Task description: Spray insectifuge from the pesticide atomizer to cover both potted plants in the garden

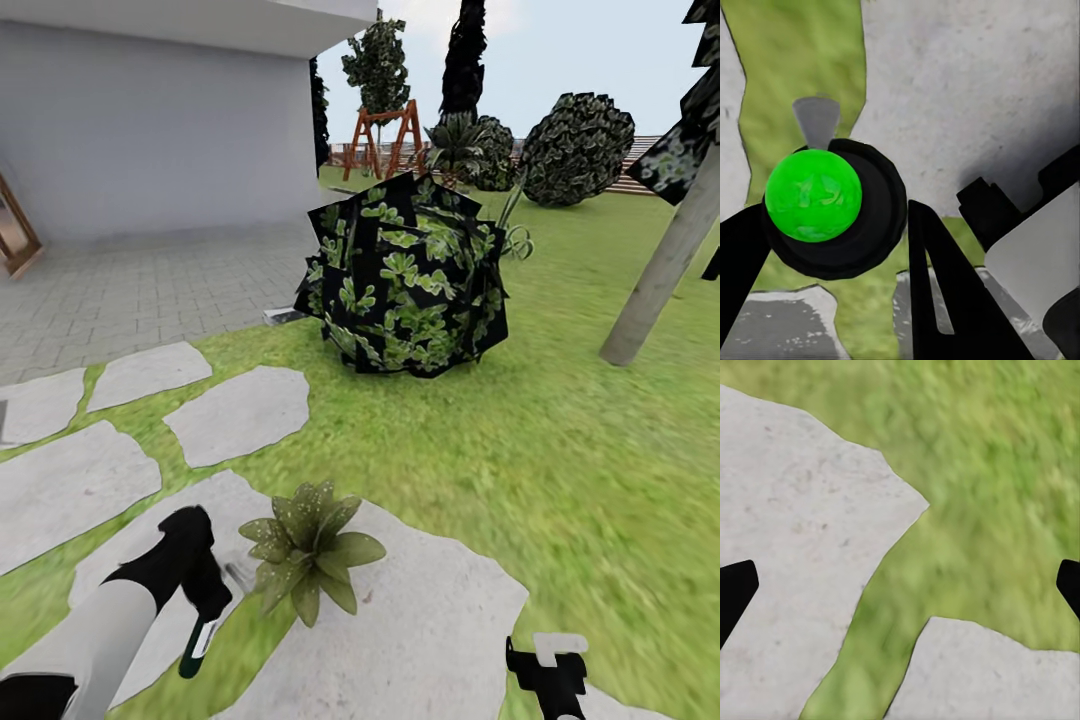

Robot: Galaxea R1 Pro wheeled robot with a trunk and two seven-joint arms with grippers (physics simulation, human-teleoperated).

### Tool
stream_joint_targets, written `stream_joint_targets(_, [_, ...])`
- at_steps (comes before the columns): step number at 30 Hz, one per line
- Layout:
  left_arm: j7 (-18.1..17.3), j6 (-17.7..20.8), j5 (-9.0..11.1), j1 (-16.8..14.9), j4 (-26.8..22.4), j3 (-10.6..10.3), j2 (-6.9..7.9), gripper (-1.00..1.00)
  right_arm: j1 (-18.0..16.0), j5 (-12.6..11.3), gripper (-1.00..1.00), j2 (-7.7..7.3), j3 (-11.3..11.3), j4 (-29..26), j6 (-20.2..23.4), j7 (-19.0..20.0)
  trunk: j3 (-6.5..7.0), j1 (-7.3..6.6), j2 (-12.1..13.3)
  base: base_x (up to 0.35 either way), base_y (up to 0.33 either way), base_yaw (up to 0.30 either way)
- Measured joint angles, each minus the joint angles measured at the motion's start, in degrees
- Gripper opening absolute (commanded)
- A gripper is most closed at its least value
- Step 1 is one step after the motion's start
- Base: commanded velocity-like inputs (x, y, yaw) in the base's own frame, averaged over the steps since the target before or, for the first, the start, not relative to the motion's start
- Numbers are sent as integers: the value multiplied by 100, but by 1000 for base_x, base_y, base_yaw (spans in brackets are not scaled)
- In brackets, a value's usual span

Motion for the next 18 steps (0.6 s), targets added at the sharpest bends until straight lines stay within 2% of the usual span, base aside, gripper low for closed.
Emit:
stream_joint_targets(7, [-23, -2, -24, 24, 51, -4, -5, -100, 0, 0, 100, 0, 0, 1, 1, 0, 0, 0, 0, 0, -28, 156])
stream_joint_targets(14, [-18, 6, -22, 23, 10, 3, -8, -100, 0, 8, 100, -24, 0, 0, -2, -2, 0, 0, 0, -7, -254, 6])
stream_joint_targets(18, [-19, 13, -21, -19, 2, 8, -11, -100, 0, 7, 100, -24, 1, 0, 1, -2, 0, 2, 0, -176, -209, 0])
